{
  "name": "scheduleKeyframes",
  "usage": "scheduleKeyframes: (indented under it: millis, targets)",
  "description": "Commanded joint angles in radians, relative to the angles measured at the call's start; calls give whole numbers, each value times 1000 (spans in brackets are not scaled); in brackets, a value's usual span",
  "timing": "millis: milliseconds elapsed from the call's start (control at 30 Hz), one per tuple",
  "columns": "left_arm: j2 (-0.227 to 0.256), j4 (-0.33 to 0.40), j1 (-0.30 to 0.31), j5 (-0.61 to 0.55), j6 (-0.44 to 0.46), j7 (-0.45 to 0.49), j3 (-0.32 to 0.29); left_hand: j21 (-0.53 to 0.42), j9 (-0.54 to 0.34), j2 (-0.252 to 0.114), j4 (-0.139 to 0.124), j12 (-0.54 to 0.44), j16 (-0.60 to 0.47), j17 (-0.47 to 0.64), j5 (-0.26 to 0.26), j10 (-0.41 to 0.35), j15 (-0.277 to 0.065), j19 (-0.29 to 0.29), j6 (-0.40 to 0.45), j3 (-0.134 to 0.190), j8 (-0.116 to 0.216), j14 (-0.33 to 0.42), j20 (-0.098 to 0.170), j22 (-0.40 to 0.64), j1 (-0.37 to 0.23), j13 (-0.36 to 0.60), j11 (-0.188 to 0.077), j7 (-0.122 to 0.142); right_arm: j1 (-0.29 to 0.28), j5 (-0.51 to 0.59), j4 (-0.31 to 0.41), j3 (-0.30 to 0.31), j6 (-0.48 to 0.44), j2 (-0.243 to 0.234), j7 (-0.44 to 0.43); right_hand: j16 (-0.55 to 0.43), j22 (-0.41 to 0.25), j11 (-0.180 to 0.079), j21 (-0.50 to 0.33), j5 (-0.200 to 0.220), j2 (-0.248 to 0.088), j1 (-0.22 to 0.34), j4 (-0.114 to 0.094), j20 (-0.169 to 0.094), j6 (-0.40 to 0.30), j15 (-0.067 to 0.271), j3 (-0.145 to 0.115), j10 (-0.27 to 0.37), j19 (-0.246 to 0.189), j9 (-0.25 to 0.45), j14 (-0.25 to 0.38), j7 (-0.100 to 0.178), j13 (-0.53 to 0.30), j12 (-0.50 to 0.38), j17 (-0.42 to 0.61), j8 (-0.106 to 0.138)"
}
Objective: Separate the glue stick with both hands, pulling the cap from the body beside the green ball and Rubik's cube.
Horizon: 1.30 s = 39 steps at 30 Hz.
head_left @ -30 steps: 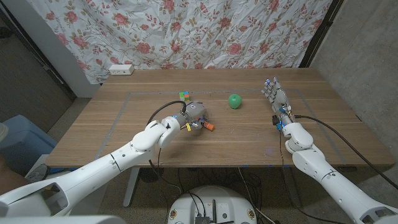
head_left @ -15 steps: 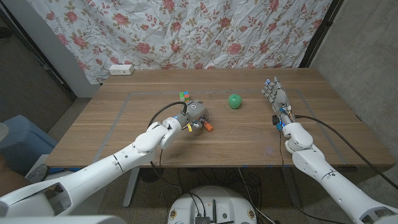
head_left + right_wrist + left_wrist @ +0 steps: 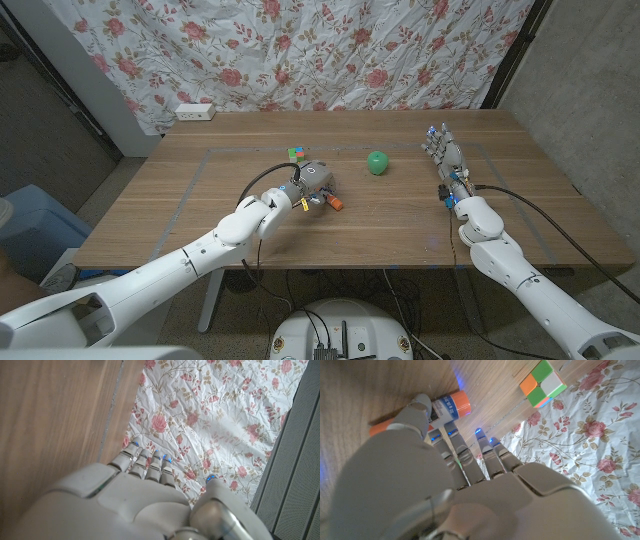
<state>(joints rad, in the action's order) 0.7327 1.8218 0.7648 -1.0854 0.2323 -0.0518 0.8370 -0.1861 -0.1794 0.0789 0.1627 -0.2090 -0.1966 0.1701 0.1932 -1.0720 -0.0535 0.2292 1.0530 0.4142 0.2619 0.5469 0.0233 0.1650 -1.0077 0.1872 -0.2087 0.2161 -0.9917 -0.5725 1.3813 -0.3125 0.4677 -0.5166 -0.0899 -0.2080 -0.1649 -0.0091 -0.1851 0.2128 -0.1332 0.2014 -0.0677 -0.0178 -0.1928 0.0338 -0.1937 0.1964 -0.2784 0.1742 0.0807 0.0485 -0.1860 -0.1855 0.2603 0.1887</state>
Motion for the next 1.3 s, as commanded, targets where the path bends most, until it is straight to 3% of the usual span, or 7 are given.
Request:
scheduleKeyframes:
  millis: [33,333,1300]
  targets:
    - [9,39,18,-4,32,3,-17,-6,-9,-14,-1,-9,-7,6,3,-66,-135,15,57,-10,4,16,-4,3,2,10,-17,-9,-11,6,20,5,0,-11,-7,-7,-2,-4,-4,-1,-5,0,-2,2,-11,1,-5,9,-6,3,8,0,-1,-8,-1,4]
    - [17,67,31,-18,53,10,-32,-8,-11,-29,0,-16,-14,9,3,-107,-139,35,90,-24,6,48,-2,3,-2,12,-17,-48,-10,7,23,5,3,-14,2,-8,-3,-5,-4,-1,-4,-2,0,1,-12,-1,-8,8,-7,3,9,-1,-1,-8,-2,3]
    - [10,132,46,-16,100,-9,-85,-5,-13,-32,1,-17,-11,8,2,-129,-145,38,97,-37,-1,55,-2,3,-2,12,-17,-45,-31,47,80,2,-16,-74,18,-9,-3,-4,-2,-2,-2,-3,8,1,-13,2,-14,8,-5,3,5,1,-1,-7,-3,1]
